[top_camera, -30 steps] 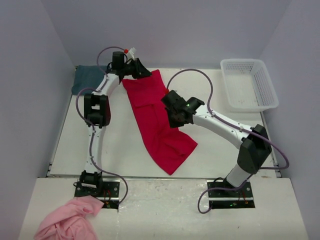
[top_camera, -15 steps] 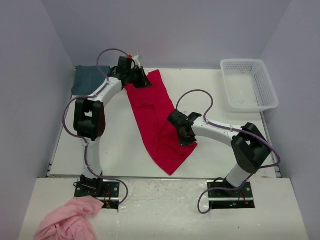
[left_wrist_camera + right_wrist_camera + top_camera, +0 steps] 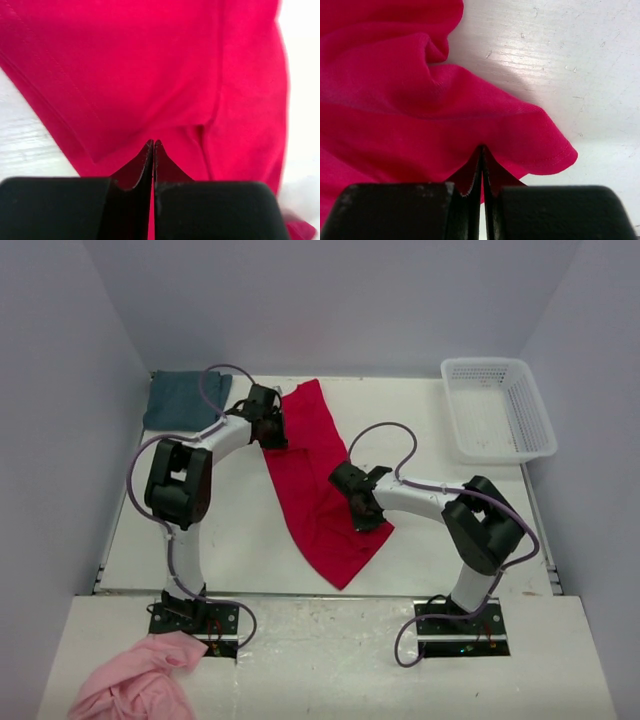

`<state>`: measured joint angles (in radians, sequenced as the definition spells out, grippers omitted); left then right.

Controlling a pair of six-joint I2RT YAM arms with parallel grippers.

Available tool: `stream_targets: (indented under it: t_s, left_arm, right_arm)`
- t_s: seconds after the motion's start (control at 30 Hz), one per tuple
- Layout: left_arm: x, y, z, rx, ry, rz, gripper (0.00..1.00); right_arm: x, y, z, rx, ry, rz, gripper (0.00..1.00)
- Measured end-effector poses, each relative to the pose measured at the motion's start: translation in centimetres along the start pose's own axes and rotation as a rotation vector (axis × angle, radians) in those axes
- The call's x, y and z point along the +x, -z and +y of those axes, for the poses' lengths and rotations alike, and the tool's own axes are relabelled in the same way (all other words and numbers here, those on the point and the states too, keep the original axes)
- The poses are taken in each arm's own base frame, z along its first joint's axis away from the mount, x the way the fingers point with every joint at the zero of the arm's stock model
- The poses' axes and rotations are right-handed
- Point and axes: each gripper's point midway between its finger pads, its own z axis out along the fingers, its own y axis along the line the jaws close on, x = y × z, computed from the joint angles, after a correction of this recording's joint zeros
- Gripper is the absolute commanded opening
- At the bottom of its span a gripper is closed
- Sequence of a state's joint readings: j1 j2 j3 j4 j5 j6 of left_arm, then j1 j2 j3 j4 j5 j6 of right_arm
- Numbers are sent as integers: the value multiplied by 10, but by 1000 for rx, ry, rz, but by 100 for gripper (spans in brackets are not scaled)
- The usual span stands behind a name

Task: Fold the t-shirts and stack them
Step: Rotate the tshirt 90 degrees

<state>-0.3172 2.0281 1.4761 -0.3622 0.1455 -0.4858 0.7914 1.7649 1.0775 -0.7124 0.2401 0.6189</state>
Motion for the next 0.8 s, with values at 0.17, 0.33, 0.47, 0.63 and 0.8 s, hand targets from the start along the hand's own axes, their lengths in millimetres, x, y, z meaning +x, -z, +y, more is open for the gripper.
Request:
stream_targets:
  t_s: [0.17,0.33,0.47,0.63,0.8]
  left_arm:
    - [-5,-34,18,-87,-30,26,0]
    - [-30,-60,11,-67,-58,4,0]
    - [-55,-82,1,-35,-75,-20,0]
    - [-91,-109,-16,56,-85,-60,0]
    - [-102,-115,-21,175,-74,-54,0]
  right_arm:
    - [1,0,1,-8,-22,0,0]
    - [8,2,10,-61,-54,6,0]
    - [12,4,19,-86,-49,12,0]
    - [14,6,35,-116,-26,33,0]
    - [14,9,57,-159,-1,45,0]
